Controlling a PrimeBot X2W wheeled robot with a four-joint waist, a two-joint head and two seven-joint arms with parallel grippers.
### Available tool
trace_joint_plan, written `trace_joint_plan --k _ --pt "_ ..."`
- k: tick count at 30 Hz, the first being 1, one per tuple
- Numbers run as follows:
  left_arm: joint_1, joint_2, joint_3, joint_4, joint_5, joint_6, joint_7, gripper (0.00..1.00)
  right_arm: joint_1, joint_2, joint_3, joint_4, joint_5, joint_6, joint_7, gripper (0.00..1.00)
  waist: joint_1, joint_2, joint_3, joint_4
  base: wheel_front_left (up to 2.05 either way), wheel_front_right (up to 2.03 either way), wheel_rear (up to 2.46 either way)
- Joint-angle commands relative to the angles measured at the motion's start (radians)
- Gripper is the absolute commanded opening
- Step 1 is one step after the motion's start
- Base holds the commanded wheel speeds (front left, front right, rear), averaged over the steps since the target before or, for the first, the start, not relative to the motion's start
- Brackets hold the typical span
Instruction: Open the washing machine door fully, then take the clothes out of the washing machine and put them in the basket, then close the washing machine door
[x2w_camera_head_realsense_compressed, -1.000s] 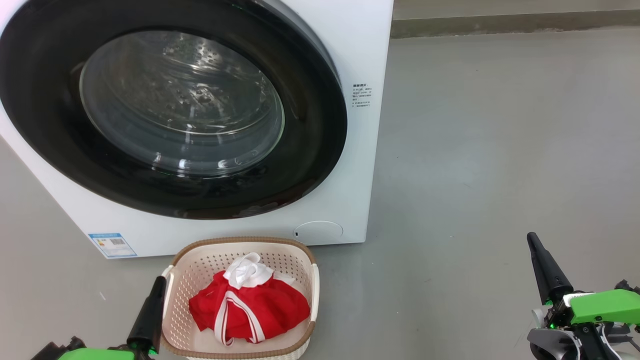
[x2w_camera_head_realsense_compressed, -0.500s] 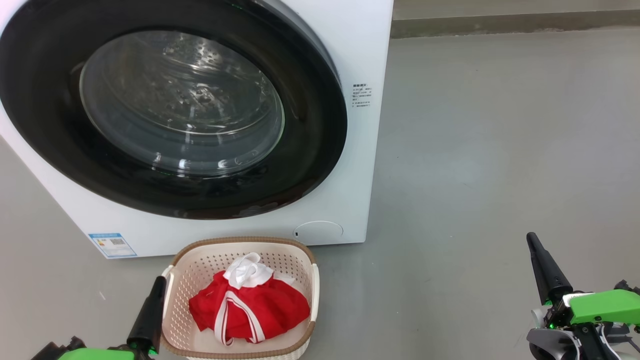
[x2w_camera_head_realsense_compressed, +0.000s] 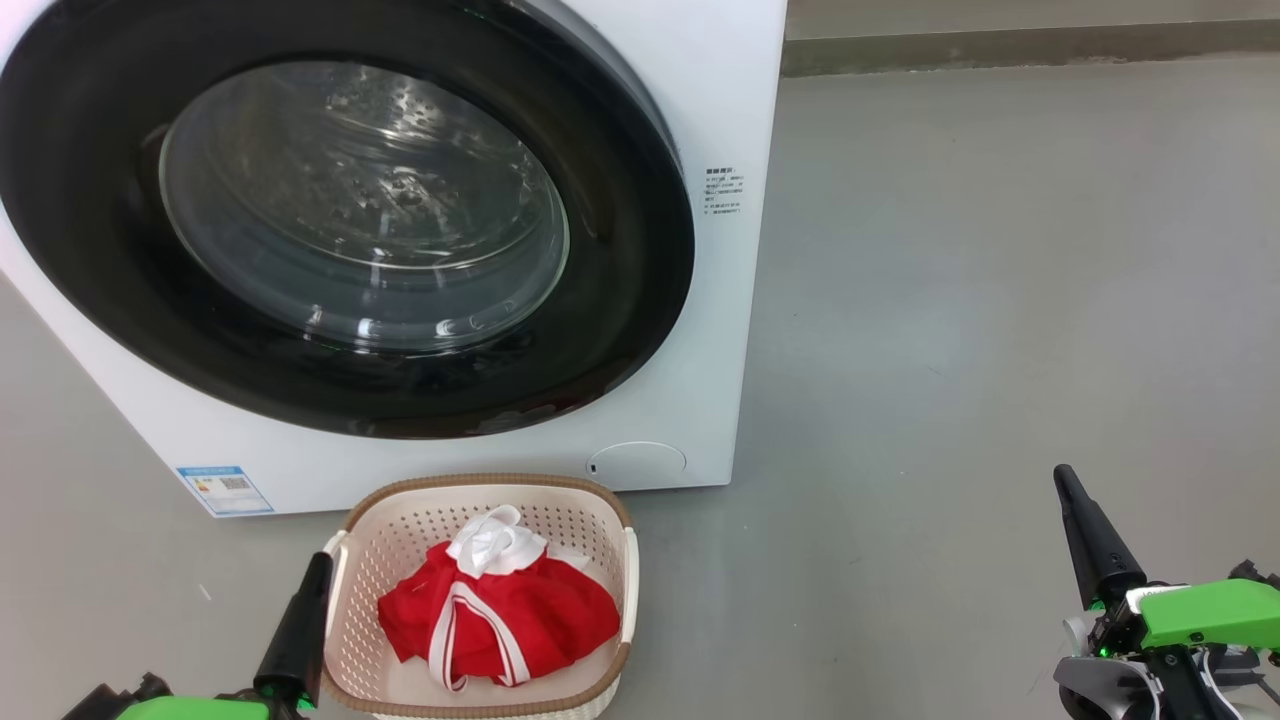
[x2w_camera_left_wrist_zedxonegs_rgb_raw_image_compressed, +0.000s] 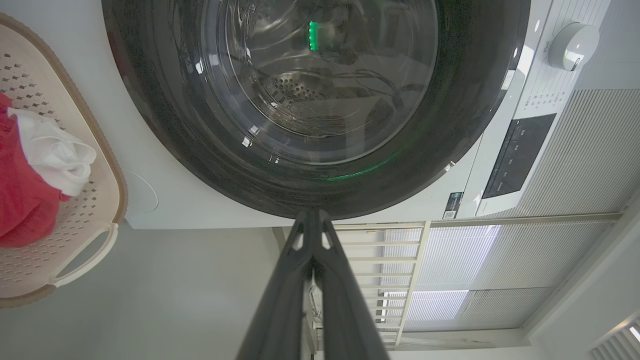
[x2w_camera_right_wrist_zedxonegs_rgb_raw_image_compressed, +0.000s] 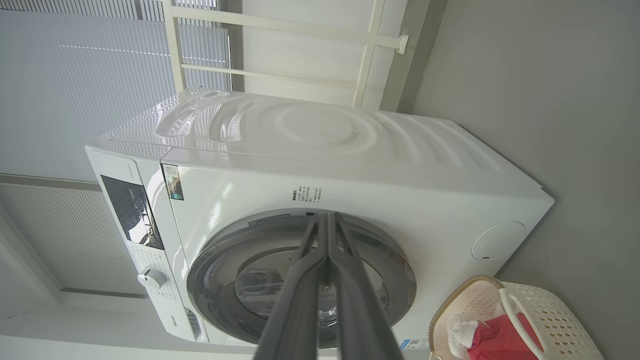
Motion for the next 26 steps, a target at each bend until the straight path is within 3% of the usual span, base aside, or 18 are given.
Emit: trace_joint_plan --k 1,26 --pt "-0.041 0.010 0.036 -0.027 -0.007 -0.007 0.003 0.00 -0.041 -0.008 0.018 -0.030 -0.001 0.000 0.007 0.00 0.0000 0.0000 0.000 0.000 0.00 0.00 0.00" --pt "-0.041 0.010 0.036 -0.027 -0.007 -0.007 0.003 0.00 -0.041 -0.008 0.018 -0.030 -0.001 0.000 0.007 0.00 0.0000 0.0000 0.000 0.000 0.00 0.00 0.00"
